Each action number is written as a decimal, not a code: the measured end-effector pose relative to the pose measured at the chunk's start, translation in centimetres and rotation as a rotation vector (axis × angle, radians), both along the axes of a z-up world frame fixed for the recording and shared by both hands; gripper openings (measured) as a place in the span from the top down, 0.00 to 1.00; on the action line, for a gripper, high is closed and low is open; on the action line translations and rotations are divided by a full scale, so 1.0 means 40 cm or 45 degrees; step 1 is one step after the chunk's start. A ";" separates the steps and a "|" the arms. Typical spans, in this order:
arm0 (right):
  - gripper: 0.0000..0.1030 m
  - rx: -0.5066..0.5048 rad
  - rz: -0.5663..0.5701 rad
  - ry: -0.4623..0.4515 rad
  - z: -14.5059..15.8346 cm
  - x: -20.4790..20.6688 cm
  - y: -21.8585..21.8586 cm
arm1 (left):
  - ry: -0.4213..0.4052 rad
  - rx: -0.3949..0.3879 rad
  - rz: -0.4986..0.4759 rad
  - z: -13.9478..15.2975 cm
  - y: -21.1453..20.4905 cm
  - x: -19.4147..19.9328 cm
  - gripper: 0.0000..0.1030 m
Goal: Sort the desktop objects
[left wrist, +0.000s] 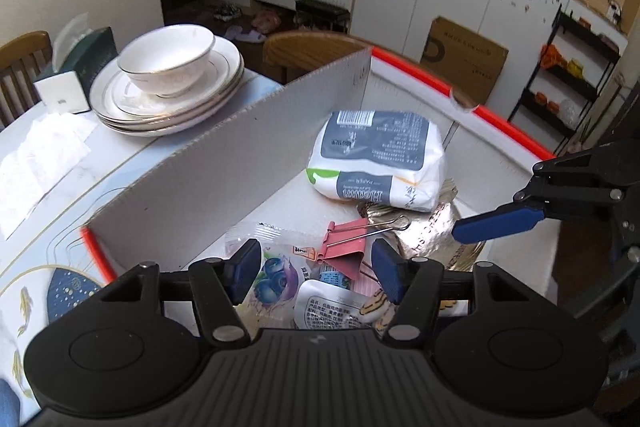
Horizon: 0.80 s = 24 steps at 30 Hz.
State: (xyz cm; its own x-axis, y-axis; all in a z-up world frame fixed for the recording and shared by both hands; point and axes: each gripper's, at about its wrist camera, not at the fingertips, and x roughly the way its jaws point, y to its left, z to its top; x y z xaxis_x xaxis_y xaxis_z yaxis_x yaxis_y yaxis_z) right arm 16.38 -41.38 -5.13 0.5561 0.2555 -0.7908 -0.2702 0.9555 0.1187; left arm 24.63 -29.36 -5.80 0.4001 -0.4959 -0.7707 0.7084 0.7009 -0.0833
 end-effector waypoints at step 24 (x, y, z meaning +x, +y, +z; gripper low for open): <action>0.37 0.094 -0.171 -0.278 0.106 -0.157 -0.014 | -0.183 -0.174 0.099 0.136 0.162 -0.217 0.29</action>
State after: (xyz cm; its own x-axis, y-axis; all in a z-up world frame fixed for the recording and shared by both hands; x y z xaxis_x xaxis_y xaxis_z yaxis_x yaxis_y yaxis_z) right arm 10.11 -41.95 -0.88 0.7442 0.2206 -0.6305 -0.1687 0.9754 0.1421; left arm 15.97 -22.88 -0.36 0.5422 -0.5551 -0.6308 0.6639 0.7432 -0.0833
